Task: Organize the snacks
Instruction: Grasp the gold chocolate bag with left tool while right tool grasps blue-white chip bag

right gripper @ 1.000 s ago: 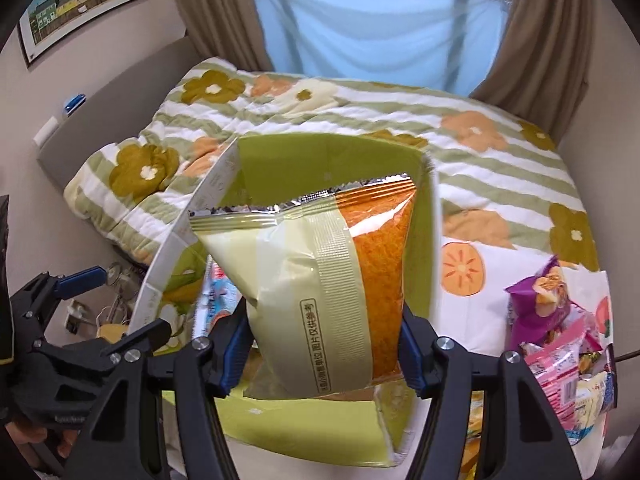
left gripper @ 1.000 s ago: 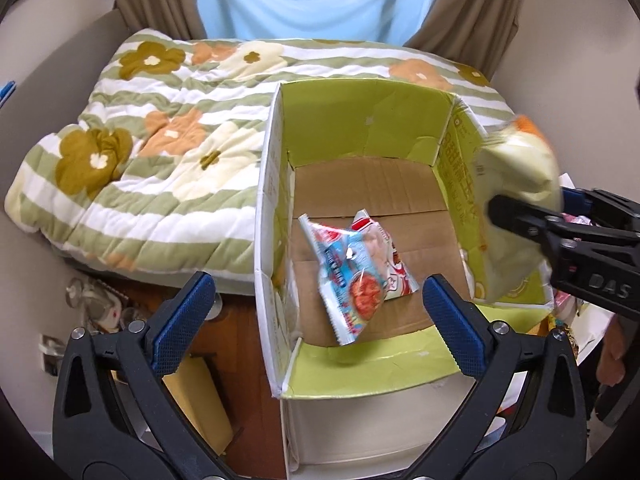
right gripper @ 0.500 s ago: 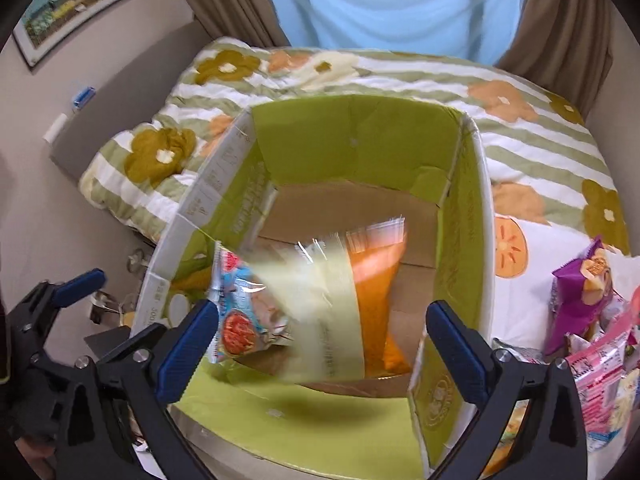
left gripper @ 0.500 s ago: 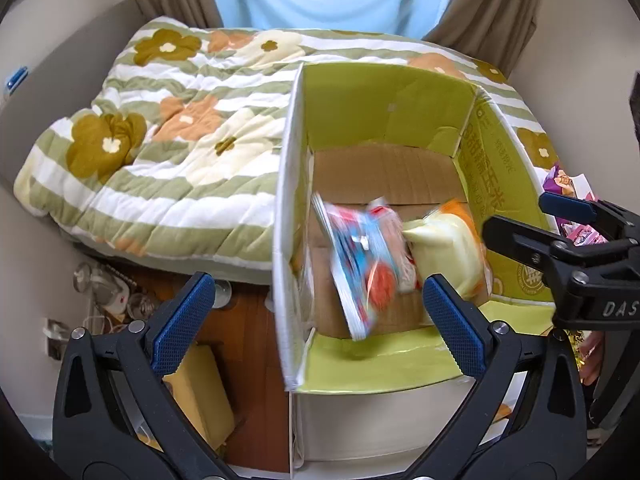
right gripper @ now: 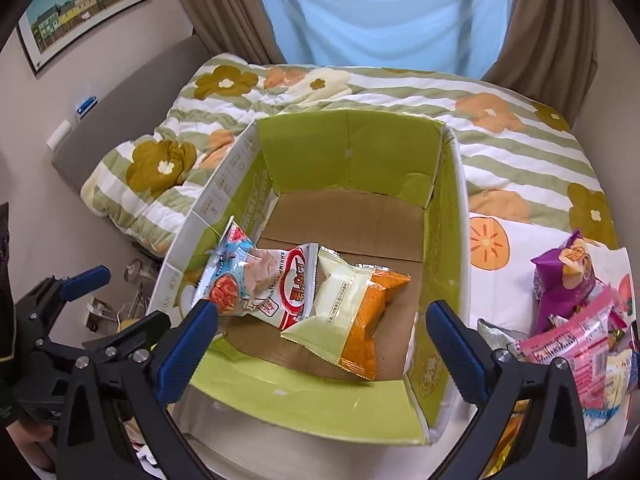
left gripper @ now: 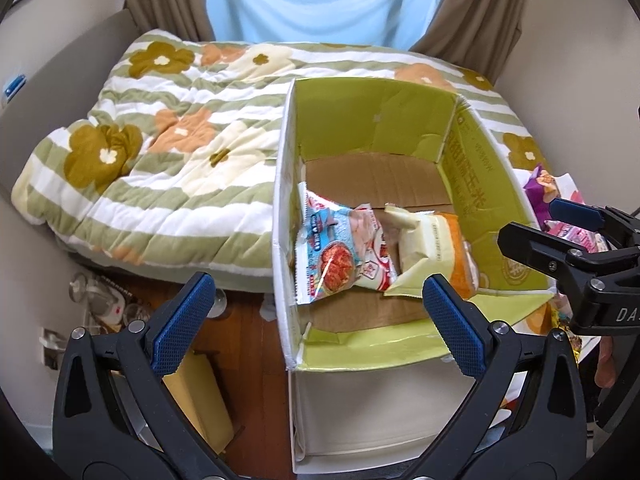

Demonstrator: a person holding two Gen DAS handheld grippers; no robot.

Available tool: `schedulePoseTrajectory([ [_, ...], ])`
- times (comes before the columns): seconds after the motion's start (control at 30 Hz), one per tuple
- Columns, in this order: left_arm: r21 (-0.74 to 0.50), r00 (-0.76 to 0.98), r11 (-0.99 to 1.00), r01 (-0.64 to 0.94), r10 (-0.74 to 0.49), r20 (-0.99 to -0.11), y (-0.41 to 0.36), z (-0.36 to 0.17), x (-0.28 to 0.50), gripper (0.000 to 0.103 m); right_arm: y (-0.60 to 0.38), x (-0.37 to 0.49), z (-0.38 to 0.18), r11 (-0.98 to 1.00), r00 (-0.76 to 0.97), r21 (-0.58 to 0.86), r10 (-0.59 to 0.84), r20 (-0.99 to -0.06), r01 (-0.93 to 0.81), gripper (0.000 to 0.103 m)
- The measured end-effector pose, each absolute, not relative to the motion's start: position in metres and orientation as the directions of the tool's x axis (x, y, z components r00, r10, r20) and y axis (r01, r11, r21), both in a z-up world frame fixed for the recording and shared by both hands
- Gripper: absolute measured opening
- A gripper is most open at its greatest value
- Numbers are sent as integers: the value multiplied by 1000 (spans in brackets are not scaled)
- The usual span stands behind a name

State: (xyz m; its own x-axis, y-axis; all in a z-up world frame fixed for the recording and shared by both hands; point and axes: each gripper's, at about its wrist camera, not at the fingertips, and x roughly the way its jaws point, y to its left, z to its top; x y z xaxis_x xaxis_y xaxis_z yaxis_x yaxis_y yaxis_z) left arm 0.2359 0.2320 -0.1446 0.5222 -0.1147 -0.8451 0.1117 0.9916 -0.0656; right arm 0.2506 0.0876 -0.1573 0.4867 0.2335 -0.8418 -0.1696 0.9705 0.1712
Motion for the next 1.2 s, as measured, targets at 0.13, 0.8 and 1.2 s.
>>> schedulePoseTrajectory([
  [0.13,-77,529,986,149,-146,-836,220,-139,231,103,83,237,-144,978,525,148,203,-827,-145,103],
  [0.8,-175,479,948,268,-288,-829,39,-135,159,103,-91,153,-99,999,661,37,16,-750,17,103],
  [1.2,-275,315,955,113,-297,-902,-77,-207,109,103,-217,118,-144,995,616,50,92,-783,-86,103],
])
